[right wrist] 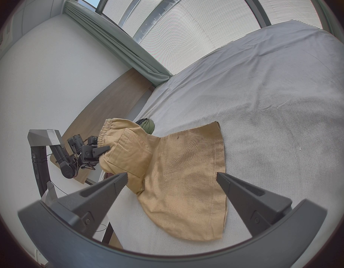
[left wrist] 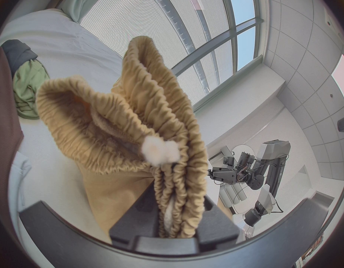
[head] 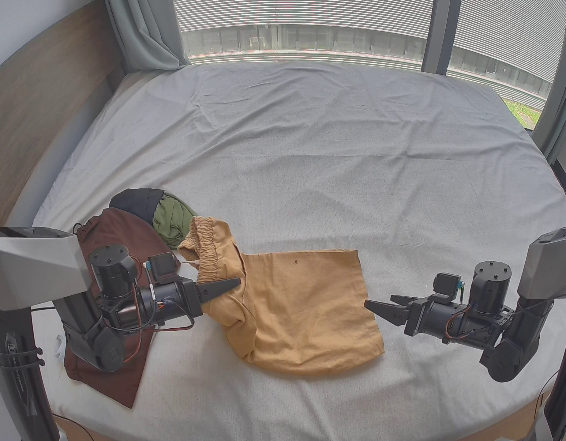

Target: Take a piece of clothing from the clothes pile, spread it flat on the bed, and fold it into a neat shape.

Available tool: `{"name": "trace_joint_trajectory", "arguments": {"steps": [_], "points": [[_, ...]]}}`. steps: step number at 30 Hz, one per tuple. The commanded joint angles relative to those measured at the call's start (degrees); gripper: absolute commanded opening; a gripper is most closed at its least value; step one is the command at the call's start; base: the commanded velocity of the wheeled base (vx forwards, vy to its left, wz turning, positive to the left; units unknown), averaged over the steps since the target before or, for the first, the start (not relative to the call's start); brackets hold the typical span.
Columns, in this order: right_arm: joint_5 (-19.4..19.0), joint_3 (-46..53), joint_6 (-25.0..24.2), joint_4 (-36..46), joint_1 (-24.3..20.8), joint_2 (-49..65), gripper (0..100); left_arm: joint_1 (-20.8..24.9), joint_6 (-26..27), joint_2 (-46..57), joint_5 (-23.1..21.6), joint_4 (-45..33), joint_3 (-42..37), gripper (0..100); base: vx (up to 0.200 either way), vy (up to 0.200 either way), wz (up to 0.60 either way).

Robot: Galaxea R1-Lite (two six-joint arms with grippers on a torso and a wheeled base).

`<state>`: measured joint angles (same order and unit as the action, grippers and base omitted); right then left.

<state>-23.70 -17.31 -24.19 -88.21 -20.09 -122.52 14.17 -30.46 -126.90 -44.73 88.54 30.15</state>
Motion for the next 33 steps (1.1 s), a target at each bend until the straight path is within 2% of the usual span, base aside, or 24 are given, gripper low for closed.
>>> {"name": "trace_joint_trajectory", "arguments": {"steps": [1,10,14,23,33], "points": [[0.0,0.0,0.0,0.0,-0.1,0.0,100,1.9,0.0,-1.2,0.5,0.1,0.7,0,0.0,0.0,0.0],[0.0,-0.2,0.0,0.0,0.1,0.0,100,4.8,0.0,-2.3,1.0,0.0,2.6,0,0.0,0.0,0.0],[0.0,-0.8,0.0,0.0,0.3,0.0,100,7.5,-0.3,-3.1,1.0,-0.1,4.4,0,0.0,0.0,0.0],[0.0,-2.0,-0.2,0.0,1.5,0.1,100,12.2,-7.4,-3.8,1.4,0.0,8.5,0,0.0,0.0,0.0],[0.1,-5.5,-0.5,0.0,3.6,0.0,100,16.2,-10.4,-8.9,1.9,0.1,12.2,0,0.0,0.0,0.0]]}}
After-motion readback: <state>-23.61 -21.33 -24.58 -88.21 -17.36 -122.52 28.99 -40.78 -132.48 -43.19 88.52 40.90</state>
